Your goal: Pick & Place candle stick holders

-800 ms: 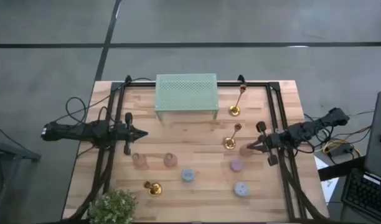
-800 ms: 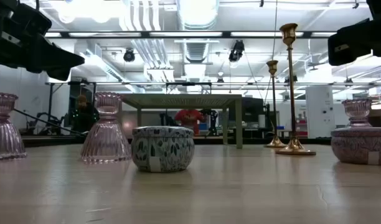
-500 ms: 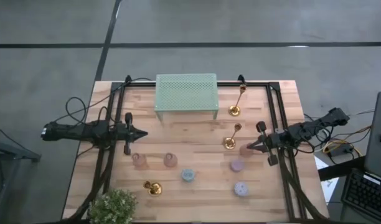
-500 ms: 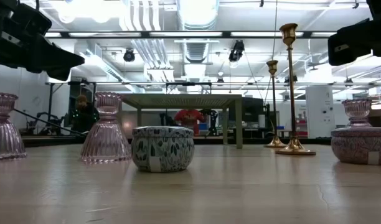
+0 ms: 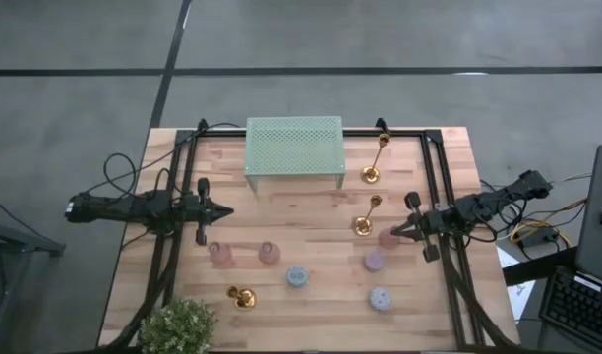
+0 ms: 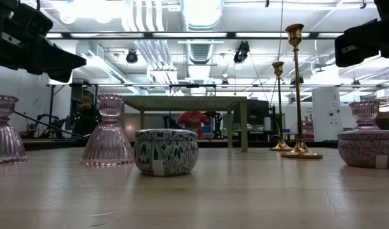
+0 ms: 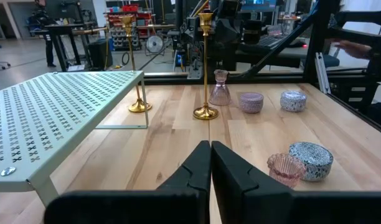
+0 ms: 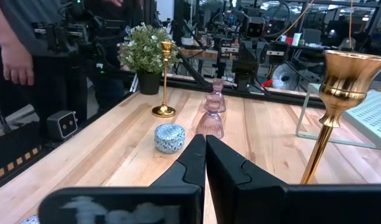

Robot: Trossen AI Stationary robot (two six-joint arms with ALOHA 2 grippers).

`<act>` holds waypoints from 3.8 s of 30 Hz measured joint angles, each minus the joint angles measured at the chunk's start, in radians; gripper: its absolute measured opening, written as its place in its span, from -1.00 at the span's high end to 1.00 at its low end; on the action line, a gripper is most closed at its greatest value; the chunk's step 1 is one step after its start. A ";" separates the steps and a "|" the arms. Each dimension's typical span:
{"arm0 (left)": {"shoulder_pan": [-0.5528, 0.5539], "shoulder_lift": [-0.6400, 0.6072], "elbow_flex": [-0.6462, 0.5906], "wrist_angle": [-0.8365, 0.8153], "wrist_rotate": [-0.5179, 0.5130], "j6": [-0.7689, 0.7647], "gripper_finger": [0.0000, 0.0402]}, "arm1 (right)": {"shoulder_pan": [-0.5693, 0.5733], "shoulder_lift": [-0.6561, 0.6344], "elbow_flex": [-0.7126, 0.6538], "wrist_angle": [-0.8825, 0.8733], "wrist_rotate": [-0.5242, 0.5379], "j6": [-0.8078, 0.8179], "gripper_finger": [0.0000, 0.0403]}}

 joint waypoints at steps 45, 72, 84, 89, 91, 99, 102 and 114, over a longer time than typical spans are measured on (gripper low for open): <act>0.000 0.000 0.000 0.000 0.000 0.000 0.92 | 0.000 0.020 0.000 0.349 -0.001 0.250 0.96; 0.000 0.000 0.000 0.000 0.000 0.000 0.92 | 0.000 0.622 0.402 -0.241 0.347 0.401 -0.11; 0.000 0.000 0.000 0.002 0.000 0.000 0.92 | 0.000 0.675 0.385 -0.217 0.510 0.376 -0.12; 0.000 0.000 0.000 0.003 0.000 0.000 0.92 | -0.001 0.720 0.382 -0.178 0.542 0.356 -0.04; 0.000 0.000 0.000 0.003 0.000 0.000 0.92 | 0.000 0.743 0.382 -0.165 0.543 0.357 0.01; 0.000 0.000 0.000 0.003 0.000 0.000 0.92 | 0.000 0.784 0.384 -0.127 0.552 0.324 0.35; 0.000 0.000 0.000 0.003 0.000 0.000 0.92 | 0.000 0.776 0.385 -0.120 0.553 0.307 0.52; 0.000 0.000 0.000 0.003 0.000 0.000 0.92 | -0.001 0.725 0.397 -0.120 0.549 0.273 0.92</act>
